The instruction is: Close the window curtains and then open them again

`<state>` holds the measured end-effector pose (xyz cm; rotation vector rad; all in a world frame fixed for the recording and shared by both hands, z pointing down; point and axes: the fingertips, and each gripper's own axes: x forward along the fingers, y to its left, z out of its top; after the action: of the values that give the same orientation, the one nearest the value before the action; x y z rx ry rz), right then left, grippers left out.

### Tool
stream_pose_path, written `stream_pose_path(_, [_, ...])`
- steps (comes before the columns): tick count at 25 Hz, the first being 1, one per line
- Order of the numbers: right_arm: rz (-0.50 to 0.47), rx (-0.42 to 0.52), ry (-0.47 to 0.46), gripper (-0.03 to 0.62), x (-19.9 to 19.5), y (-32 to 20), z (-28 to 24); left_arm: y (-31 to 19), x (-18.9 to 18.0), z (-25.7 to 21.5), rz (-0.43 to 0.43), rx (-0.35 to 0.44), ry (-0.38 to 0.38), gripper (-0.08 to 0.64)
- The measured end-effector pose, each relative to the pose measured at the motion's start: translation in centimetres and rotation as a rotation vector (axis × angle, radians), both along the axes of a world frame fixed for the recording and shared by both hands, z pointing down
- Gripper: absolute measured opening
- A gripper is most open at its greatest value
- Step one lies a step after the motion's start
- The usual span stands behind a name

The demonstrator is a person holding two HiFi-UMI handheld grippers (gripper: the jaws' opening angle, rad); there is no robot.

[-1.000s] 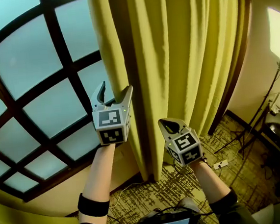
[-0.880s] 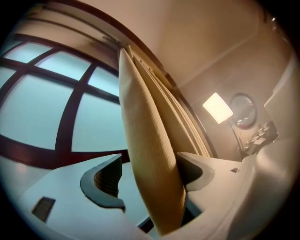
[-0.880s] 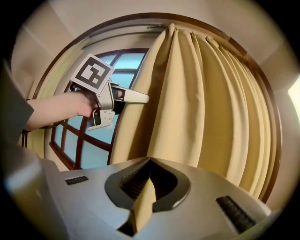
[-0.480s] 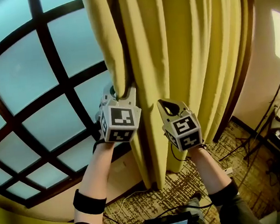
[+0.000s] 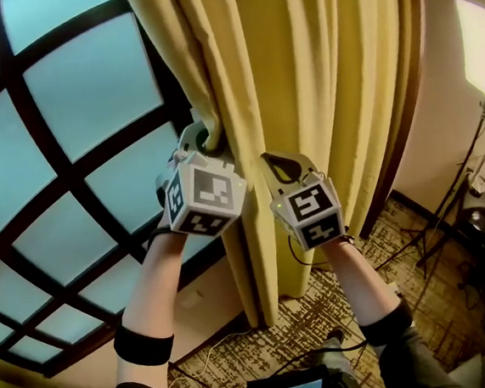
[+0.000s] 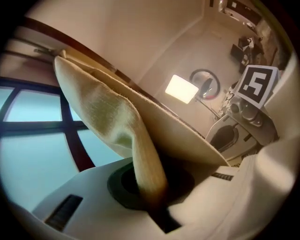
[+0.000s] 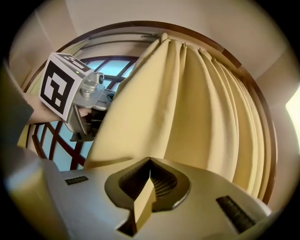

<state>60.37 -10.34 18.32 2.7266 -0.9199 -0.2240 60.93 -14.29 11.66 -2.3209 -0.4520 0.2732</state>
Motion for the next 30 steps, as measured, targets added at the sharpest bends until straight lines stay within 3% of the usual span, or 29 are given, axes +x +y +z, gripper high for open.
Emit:
stream_pose_path(4, [0.034,-0.013,0.006,0.017,1.6,3.2,-0.2,3.4,2.5,-0.4,0.007,0.035,0.005,0.008])
stream_pose_path(9, [0.039,0.002,-0.001,0.017,4.1,6.6,-0.5,6.7,5.0,-1.7,0.017,0.008,0.026,0.008])
stream_pose_path(18, [-0.049,0.033,0.022,0.017,10.7,11.6,-2.6,12.1,10.9,-5.0,-0.01,0.016,0.034,0.009])
stream_pose_path(25, [-0.131,-0.017,0.03,0.017,16.8,16.3,-3.5,17.4,16.5,-7.6,0.008,-0.008,0.0,0.009])
stream_pose_path(30, [-0.179,-0.034,0.046,0.017,17.3,17.0,-3.8,17.3,16.4,-8.6,-0.022,-0.034,0.026,0.008])
